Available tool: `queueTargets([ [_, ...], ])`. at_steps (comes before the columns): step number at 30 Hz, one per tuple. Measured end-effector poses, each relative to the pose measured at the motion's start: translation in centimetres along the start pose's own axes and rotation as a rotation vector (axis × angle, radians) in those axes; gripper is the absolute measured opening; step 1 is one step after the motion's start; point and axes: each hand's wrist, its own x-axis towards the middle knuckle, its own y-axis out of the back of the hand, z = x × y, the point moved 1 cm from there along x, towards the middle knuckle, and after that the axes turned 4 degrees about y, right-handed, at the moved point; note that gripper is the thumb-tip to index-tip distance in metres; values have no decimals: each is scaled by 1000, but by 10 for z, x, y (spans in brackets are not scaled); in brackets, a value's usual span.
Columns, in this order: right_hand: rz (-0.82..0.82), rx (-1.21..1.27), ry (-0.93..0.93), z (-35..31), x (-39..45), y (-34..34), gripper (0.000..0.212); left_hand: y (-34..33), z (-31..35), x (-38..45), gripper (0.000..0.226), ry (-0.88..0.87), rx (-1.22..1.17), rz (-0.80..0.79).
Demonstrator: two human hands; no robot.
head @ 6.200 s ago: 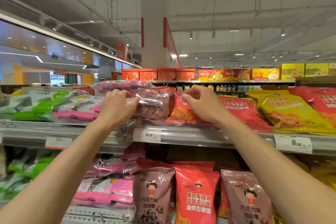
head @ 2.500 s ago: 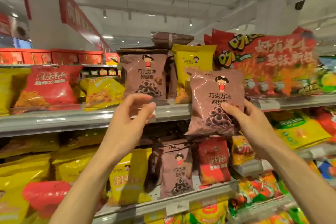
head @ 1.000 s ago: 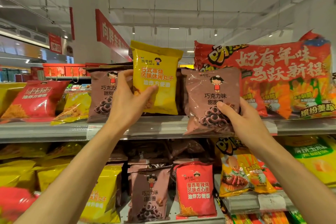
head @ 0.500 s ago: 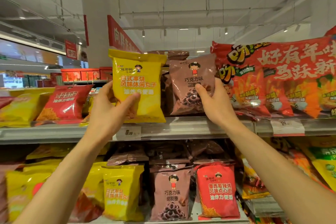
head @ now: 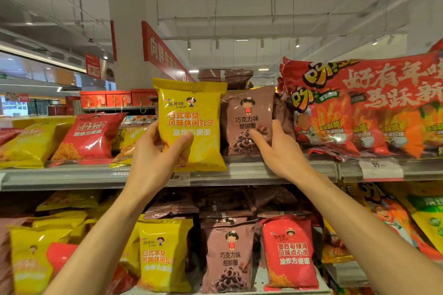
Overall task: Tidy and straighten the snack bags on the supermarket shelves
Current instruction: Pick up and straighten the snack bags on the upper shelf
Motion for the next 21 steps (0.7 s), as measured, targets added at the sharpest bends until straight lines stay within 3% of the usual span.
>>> queueTargets([
  [6, 21, 206, 14, 14, -18, 17, 66, -1, -4, -12, 30, 31, -90, 30],
  [12, 201, 428, -2, 26, -48, 35, 30, -1, -15, -39, 23, 80, -106, 49],
  [16, 49, 621, -96, 37, -72, 28, 10, -3, -22, -62, 27, 129, -113, 112],
  [21, -106, 671, -153, 51, -96, 1, 11, -3, -30, -91, 24, 176, -102, 147],
])
